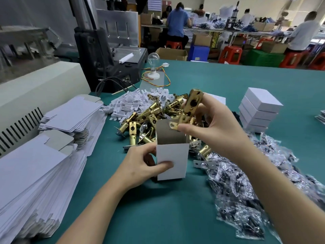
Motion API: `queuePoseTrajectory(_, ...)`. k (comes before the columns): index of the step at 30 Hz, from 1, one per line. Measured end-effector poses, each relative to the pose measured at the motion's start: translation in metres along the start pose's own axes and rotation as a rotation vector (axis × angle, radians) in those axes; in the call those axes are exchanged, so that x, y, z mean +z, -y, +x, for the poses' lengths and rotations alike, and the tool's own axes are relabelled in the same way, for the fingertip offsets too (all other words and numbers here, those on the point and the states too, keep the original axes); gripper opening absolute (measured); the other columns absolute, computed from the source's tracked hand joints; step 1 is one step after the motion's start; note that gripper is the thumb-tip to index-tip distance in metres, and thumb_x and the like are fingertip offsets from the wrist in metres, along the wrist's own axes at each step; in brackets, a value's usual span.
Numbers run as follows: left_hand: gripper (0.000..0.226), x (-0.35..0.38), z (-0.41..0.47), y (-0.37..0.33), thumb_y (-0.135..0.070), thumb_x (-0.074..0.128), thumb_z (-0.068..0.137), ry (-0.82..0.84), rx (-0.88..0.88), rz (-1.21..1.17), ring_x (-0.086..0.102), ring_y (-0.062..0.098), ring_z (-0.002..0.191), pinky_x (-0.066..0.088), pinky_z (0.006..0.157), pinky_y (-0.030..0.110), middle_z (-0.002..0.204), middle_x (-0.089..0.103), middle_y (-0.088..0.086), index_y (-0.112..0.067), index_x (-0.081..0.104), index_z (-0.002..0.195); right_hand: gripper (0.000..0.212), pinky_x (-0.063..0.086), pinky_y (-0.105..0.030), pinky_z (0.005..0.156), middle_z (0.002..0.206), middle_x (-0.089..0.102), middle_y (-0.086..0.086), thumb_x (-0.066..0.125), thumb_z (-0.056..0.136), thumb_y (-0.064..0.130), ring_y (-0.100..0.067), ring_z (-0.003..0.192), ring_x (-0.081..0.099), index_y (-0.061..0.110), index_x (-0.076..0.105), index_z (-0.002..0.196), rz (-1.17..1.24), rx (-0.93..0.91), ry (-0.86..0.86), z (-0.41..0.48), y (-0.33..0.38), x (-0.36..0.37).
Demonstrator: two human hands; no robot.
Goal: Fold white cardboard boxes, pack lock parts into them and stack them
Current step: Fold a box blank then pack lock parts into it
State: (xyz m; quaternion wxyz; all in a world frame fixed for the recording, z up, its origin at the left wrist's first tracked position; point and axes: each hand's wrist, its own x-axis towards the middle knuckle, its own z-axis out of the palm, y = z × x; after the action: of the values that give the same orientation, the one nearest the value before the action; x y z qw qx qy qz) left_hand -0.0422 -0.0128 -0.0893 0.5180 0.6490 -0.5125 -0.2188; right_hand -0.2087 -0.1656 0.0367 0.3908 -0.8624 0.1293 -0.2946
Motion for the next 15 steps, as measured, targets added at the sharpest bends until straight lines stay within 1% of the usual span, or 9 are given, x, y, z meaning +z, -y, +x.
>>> queuePoseTrajectory(2, 0.037, -0.001, -0.001, -0.001, -0.049, 0.082, 0.08, -0.012, 0.016, 0.026, 0.071, 0.022, 0.072, 0.056, 0.061, 0.024, 0.1, 0.078, -0.014, -0.048, 0.073, 0.115, 0.04, 0.051, -0.032, 0.091, 0.099, 0.073, 0.012, 0.086, 0.079, 0.028, -0.007, 0.099, 0.068, 0.025, 0.064, 0.112, -0.082, 0.004, 0.001, -0.004, 0.0, 0.004)
queuePoseTrajectory(3, 0.037, -0.001, -0.001, -0.001, -0.048, 0.082, 0.08, -0.015, 0.03, 0.045, 0.07, 0.021, 0.07, 0.054, 0.061, 0.022, 0.098, 0.078, -0.015, -0.048, 0.073, 0.116, 0.041, 0.05, -0.03, 0.093, 0.098, 0.073, 0.014, 0.087, 0.078, 0.03, -0.005, 0.101, 0.067, 0.027, 0.063, 0.11, -0.124, 0.001, 0.0, -0.007, 0.001, 0.006)
queuePoseTrajectory(4, 0.036, -0.001, -0.001, -0.001, -0.048, 0.082, 0.08, -0.016, 0.044, 0.067, 0.069, 0.019, 0.069, 0.053, 0.06, 0.02, 0.096, 0.077, -0.016, -0.048, 0.073, 0.115, 0.041, 0.048, -0.027, 0.092, 0.096, 0.073, 0.016, 0.087, 0.077, 0.031, -0.004, 0.101, 0.067, 0.029, 0.062, 0.108, -0.163, -0.004, 0.001, -0.008, 0.002, 0.008)
queuePoseTrajectory(6, 0.033, -0.001, -0.001, -0.003, -0.049, 0.081, 0.081, -0.018, 0.066, 0.098, 0.069, 0.015, 0.068, 0.052, 0.06, 0.019, 0.093, 0.077, -0.019, -0.046, 0.073, 0.112, 0.04, 0.046, -0.027, 0.087, 0.093, 0.073, 0.015, 0.088, 0.076, 0.031, -0.007, 0.101, 0.066, 0.03, 0.063, 0.107, -0.219, -0.024, 0.008, -0.01, 0.003, 0.011)
queuePoseTrajectory(8, 0.031, -0.001, -0.002, -0.002, -0.049, 0.082, 0.082, -0.018, 0.08, 0.109, 0.068, 0.01, 0.066, 0.05, 0.059, 0.018, 0.092, 0.077, -0.019, -0.042, 0.074, 0.111, 0.037, 0.046, -0.028, 0.084, 0.092, 0.073, 0.013, 0.087, 0.077, 0.03, -0.011, 0.1, 0.066, 0.027, 0.063, 0.105, -0.212, -0.031, 0.005, -0.012, 0.005, 0.015)
queuePoseTrajectory(10, 0.029, -0.002, -0.002, -0.002, -0.047, 0.083, 0.083, -0.019, 0.084, 0.115, 0.064, 0.006, 0.062, 0.048, 0.058, 0.016, 0.09, 0.076, -0.018, -0.04, 0.075, 0.11, 0.035, 0.048, -0.03, 0.087, 0.094, 0.073, 0.011, 0.087, 0.079, 0.028, -0.011, 0.099, 0.067, 0.026, 0.062, 0.103, -0.185, -0.008, -0.015, -0.013, 0.007, 0.017)
queuePoseTrajectory(13, 0.029, -0.002, -0.003, -0.004, -0.047, 0.084, 0.085, -0.014, 0.115, 0.118, 0.063, 0.003, 0.062, 0.046, 0.058, 0.012, 0.09, 0.075, -0.02, -0.044, 0.074, 0.113, 0.034, 0.05, -0.038, 0.088, 0.092, 0.072, 0.01, 0.087, 0.079, 0.03, -0.013, 0.098, 0.067, 0.024, 0.062, 0.1, -0.172, -0.007, -0.071, -0.016, 0.012, 0.019)
queuePoseTrajectory(15, 0.029, -0.002, -0.002, -0.006, -0.048, 0.084, 0.086, -0.017, 0.132, 0.122, 0.063, 0.002, 0.063, 0.045, 0.058, 0.01, 0.089, 0.075, -0.022, -0.047, 0.074, 0.112, 0.034, 0.051, -0.04, 0.086, 0.088, 0.072, 0.01, 0.086, 0.079, 0.032, -0.014, 0.097, 0.067, 0.022, 0.061, 0.1, -0.185, -0.03, -0.079, -0.015, 0.015, 0.021)
